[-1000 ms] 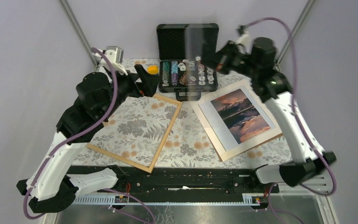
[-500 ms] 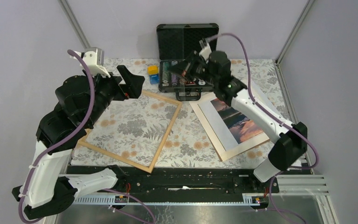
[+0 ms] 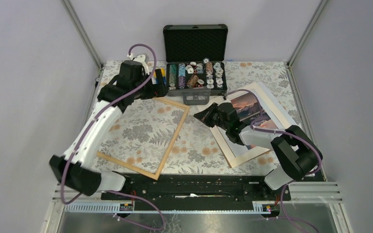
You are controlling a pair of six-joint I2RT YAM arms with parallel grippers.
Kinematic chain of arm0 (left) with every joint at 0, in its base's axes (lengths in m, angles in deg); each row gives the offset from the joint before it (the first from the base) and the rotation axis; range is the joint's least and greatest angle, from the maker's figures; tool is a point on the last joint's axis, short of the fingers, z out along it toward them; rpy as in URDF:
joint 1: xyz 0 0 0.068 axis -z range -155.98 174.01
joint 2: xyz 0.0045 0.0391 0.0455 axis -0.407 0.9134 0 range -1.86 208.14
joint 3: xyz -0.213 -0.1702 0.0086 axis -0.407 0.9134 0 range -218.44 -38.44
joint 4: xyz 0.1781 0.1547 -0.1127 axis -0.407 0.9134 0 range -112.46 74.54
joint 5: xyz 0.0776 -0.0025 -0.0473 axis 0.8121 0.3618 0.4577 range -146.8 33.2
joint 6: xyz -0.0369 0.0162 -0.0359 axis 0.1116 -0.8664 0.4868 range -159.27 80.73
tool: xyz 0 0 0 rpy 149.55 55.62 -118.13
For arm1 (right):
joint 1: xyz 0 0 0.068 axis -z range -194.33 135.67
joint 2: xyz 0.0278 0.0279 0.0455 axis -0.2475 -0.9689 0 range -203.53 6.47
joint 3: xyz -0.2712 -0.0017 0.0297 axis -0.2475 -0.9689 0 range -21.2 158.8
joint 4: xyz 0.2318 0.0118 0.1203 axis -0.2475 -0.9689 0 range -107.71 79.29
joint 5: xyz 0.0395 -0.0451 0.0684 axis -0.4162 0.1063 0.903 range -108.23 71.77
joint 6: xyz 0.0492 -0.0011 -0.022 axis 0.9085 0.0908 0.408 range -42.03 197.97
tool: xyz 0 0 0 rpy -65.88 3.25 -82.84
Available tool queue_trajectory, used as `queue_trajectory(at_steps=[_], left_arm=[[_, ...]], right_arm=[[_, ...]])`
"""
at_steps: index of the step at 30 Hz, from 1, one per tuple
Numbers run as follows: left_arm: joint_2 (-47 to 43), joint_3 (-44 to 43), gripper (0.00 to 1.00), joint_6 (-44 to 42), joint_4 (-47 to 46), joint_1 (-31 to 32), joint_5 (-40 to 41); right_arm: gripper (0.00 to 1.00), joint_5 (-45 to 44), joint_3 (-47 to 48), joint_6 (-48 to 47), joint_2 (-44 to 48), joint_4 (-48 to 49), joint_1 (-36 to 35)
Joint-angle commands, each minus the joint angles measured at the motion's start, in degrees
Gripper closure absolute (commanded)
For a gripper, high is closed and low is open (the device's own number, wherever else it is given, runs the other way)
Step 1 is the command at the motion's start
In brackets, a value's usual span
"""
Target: Put the photo into the frame
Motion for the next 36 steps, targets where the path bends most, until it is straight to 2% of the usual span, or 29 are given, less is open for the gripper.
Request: queue_trajectory(at_steps=[1,4,8,12,19,24,27,29,31,36], left_arm=[[4.4,4.3,0.01,3.1,-5.3,-10.2,-15.8],[7.1,8.1,0.01,4.1,-8.5,-15.9,-14.7],[15.6,9.6,0.01,5.5,-11.3,-23.8,-18.9],[24.3,8.3,0.01,5.3,-11.6,-24.3,-12.1],[33.0,9.7,0.01,6.9,-16.6,-24.3,-14.9],[31.5,12.3,0.01,4.7,-18.6,-24.3,-14.1],[30.9,12.4,0.01,3.8,-19.3,-24.3,-16.0],[30.4,12.6,0.01,3.2,-20.2,-23.7,-17.0],[29.6,12.2,0.01,2.1,-20.3,-23.1,-16.2],[25.9,9.6,0.01,1.4,-17.8,-23.4,-10.7]], right_arm=[[1.00,-3.0,-2.0,-2.3,1.0,10.6,0.2],[0.99,-3.2,-4.3,-2.3,0.8,11.0,0.2],[0.85,-1.6,-5.7,-2.9,-0.1,12.0,0.3],[0.85,2.6,-5.5,-3.1,-4.0,13.8,1.6],[0.81,15.7,-4.7,-0.6,-14.0,23.0,4.4],[0.55,23.8,-0.1,-4.9,-17.5,19.2,4.5],[0.45,26.0,0.3,-5.4,-18.6,20.5,4.5],[0.45,26.9,0.7,-4.9,-19.6,21.7,4.3],[0.51,26.8,0.5,-4.4,-20.3,23.3,4.2],[0.82,26.6,1.1,-9.0,-20.0,22.4,4.2]])
